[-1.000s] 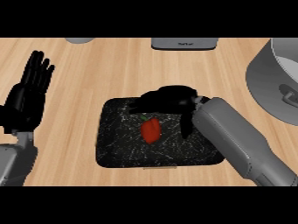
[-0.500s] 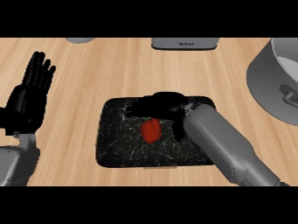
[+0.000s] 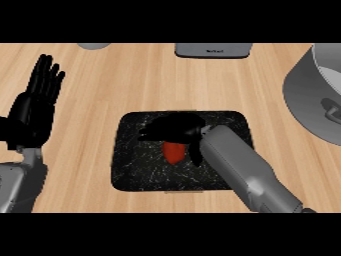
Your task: Pick the bell pepper from the tray and place it in the pot
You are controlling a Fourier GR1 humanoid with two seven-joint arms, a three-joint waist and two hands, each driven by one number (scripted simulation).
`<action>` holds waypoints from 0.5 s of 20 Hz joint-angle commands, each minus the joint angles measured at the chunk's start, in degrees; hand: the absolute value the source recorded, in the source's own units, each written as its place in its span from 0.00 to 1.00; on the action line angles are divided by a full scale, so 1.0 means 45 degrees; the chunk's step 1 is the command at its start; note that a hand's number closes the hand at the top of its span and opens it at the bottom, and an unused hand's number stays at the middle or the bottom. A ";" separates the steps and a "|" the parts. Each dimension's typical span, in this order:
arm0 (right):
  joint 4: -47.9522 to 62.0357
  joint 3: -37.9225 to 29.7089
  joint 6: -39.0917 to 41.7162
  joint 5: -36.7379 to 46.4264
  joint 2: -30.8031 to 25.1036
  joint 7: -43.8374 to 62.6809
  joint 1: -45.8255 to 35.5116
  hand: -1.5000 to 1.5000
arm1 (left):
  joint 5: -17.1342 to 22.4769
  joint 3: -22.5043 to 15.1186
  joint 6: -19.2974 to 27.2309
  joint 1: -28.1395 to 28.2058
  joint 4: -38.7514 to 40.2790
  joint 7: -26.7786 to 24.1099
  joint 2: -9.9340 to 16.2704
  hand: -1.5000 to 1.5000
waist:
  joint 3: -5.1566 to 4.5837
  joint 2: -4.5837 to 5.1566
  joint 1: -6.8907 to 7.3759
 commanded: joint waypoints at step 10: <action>-0.0311 0.1999 -0.1808 -0.0242 0.0166 -0.1485 0.0951 1.00 | -0.0439 0.0134 0.0132 -0.0078 -0.0331 0.0343 -0.0395 0.50 | 0.0033 0.0075 -0.0031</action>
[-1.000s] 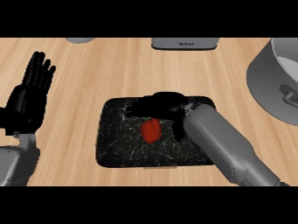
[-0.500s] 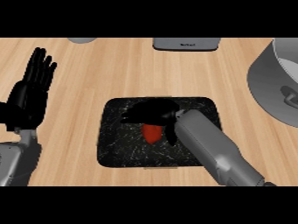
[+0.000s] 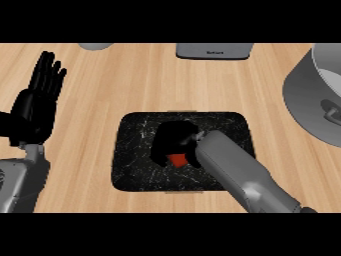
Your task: Pick the bell pepper from the tray and place it in the pot
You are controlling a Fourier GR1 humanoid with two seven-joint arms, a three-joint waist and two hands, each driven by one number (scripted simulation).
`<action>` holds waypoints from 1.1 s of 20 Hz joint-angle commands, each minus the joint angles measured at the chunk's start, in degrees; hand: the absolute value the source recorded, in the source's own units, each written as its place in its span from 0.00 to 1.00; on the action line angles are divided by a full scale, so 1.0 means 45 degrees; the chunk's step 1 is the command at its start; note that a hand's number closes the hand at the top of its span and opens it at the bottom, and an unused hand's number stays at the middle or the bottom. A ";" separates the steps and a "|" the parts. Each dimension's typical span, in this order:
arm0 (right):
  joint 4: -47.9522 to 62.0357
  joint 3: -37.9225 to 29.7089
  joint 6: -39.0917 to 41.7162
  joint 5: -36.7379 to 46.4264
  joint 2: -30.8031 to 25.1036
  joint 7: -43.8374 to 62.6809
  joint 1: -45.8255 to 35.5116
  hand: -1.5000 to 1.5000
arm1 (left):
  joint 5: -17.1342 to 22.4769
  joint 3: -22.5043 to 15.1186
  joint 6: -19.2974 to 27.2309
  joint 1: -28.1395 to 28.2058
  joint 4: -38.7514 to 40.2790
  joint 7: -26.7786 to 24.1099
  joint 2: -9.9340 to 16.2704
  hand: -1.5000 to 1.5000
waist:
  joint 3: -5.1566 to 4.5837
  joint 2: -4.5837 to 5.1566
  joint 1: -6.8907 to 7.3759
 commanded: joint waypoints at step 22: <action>-0.2361 -0.5070 -0.5607 0.1214 0.0254 1.3691 0.0594 1.00 | -0.0030 0.0665 -0.0292 0.0525 0.0273 -0.0237 0.0078 0.50 | 0.0053 -0.0087 -0.0935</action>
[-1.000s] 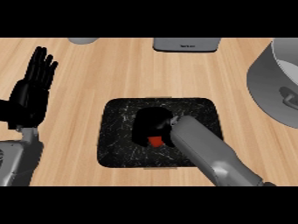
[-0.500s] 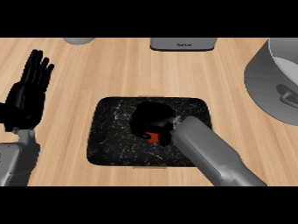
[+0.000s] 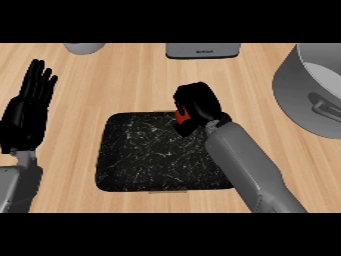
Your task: Pick the bell pepper from the tray and place it in the pot
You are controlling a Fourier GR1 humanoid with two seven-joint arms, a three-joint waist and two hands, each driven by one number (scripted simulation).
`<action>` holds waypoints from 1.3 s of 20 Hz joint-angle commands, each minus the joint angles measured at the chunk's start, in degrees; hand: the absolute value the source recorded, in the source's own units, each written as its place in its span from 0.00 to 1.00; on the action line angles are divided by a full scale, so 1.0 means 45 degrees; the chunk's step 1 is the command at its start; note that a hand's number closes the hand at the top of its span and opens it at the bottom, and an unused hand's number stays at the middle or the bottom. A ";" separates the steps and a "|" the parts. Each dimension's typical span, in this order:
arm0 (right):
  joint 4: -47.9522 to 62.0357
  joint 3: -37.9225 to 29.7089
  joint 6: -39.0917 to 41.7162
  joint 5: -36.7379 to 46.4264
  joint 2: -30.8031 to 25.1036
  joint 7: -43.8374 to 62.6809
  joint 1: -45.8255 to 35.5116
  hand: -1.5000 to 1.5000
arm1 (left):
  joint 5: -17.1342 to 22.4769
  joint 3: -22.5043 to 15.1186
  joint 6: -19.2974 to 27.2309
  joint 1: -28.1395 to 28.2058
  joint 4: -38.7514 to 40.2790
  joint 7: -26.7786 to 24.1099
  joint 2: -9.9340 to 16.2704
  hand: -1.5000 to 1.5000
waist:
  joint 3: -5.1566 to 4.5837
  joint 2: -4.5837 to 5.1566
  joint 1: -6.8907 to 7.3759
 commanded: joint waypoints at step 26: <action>-0.6924 -0.6807 -0.0511 -0.0249 -0.6752 0.4319 0.4104 1.00 | 0.0036 0.0475 -0.0603 -0.0328 0.0341 -0.0023 -0.0029 0.50 | 0.0027 0.0229 0.0381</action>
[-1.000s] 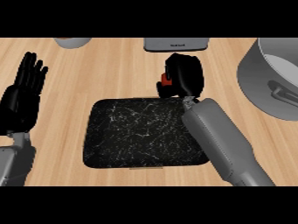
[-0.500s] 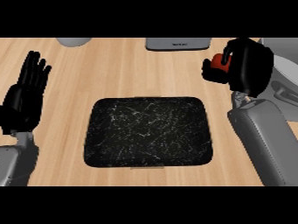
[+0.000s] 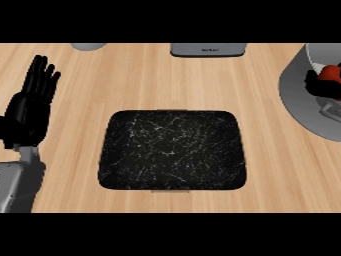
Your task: Pick the bell pepper from the tray and place it in the pot
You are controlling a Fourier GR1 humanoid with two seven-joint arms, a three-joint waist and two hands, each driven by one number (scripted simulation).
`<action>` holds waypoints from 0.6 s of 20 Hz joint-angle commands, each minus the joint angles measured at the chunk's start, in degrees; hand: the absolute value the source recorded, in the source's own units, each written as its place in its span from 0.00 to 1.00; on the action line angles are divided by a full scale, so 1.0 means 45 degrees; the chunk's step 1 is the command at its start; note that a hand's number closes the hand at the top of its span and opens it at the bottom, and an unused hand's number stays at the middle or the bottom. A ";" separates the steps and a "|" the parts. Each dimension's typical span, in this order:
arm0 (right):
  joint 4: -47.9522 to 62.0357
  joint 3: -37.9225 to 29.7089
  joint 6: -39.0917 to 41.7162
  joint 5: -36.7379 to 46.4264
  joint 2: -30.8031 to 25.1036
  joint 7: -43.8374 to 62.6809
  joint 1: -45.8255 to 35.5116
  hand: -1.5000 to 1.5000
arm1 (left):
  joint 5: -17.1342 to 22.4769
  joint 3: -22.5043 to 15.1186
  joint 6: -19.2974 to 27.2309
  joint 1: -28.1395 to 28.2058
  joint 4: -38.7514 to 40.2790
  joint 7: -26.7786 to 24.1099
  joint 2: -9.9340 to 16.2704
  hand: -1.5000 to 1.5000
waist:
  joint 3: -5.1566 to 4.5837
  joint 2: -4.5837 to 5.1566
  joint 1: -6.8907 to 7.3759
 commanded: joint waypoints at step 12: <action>0.7803 -0.3489 -0.2676 -0.2888 -0.2296 -0.7271 -0.0694 1.00 | -0.0349 0.0017 -0.0260 0.0422 -0.0179 -0.0379 -0.0406 0.50 | 0.0007 0.0059 0.0257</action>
